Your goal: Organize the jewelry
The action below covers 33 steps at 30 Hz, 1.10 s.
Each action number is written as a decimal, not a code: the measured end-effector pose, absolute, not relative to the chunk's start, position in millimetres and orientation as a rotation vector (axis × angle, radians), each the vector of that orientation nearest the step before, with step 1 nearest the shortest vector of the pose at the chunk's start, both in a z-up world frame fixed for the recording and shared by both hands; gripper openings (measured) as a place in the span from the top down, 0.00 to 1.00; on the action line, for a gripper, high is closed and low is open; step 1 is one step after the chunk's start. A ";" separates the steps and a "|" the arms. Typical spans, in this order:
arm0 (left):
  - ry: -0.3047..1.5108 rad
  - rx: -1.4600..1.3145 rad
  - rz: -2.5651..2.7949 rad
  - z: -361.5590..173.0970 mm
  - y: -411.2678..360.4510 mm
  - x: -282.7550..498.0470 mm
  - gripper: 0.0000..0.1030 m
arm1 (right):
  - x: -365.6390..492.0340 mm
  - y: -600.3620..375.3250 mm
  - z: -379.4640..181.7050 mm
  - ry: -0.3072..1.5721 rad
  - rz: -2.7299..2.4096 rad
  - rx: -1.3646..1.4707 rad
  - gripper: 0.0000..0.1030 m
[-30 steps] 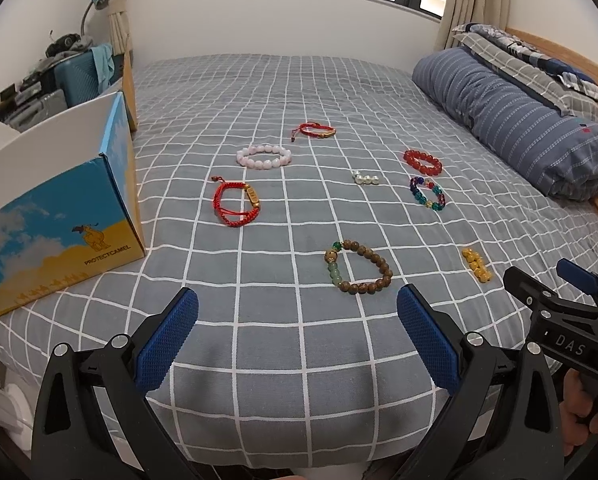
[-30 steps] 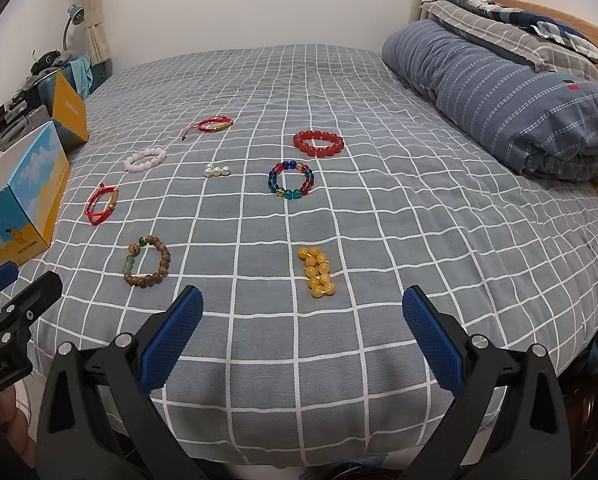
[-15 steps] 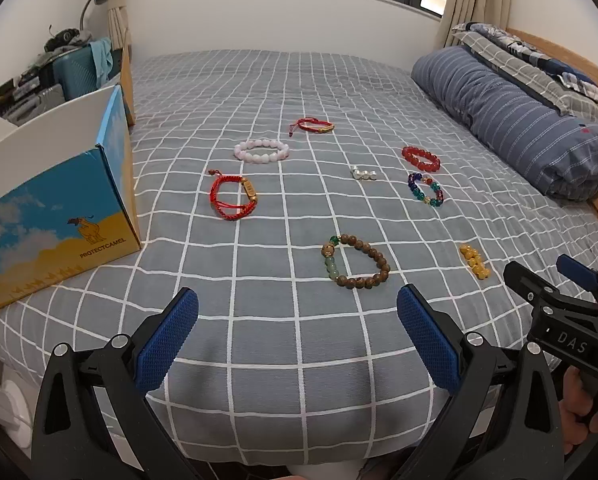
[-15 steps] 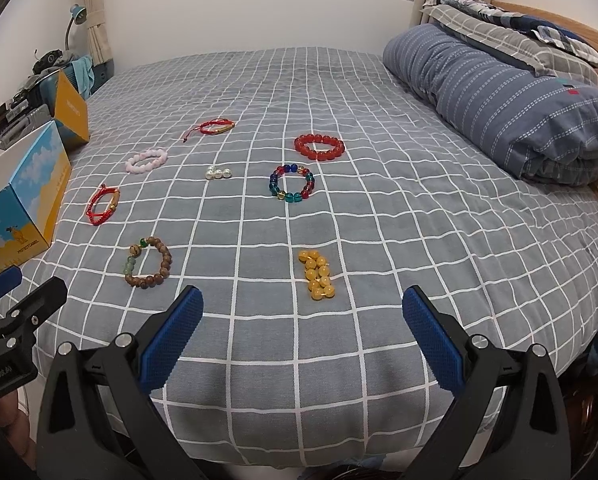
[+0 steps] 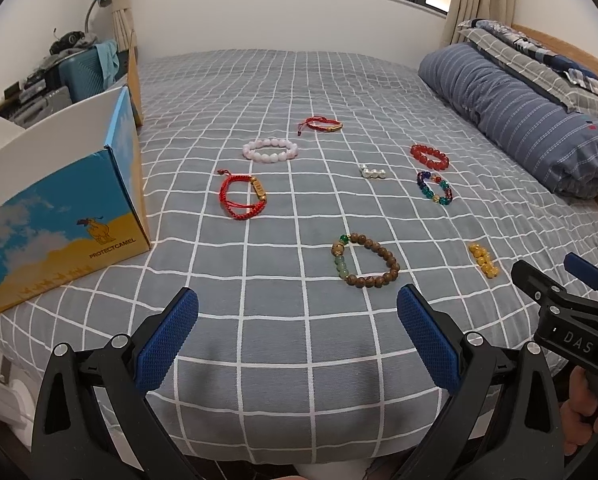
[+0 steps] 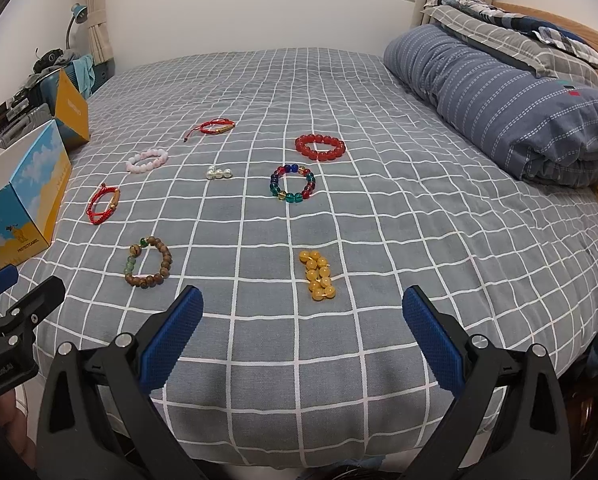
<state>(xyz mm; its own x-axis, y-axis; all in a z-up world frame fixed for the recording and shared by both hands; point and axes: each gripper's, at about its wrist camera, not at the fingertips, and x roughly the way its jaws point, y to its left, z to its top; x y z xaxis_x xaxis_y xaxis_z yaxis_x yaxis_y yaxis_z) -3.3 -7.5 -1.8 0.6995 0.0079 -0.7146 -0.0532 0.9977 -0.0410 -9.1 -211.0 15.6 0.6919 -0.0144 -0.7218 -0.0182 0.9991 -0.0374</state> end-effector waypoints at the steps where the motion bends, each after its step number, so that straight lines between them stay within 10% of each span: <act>1: 0.797 -0.058 0.035 -1.8 -7.5 -3.0 0.05 | -9.0 -211.1 15.6 0.807 0.002 -0.042 0.07; 33: 0.809 -0.040 0.062 9.3 -2.1 14.6 0.05 | 6.2 -209.4 19.9 0.826 0.014 -0.030 0.07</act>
<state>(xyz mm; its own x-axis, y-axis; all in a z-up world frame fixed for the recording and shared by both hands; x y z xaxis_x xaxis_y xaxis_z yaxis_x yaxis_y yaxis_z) 14.6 -2.1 9.3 0.6885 0.0399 -0.7242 -0.0705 0.9974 -0.0121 6.2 -209.4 19.9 0.6779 0.0006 -0.7352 -0.0240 0.9995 -0.0214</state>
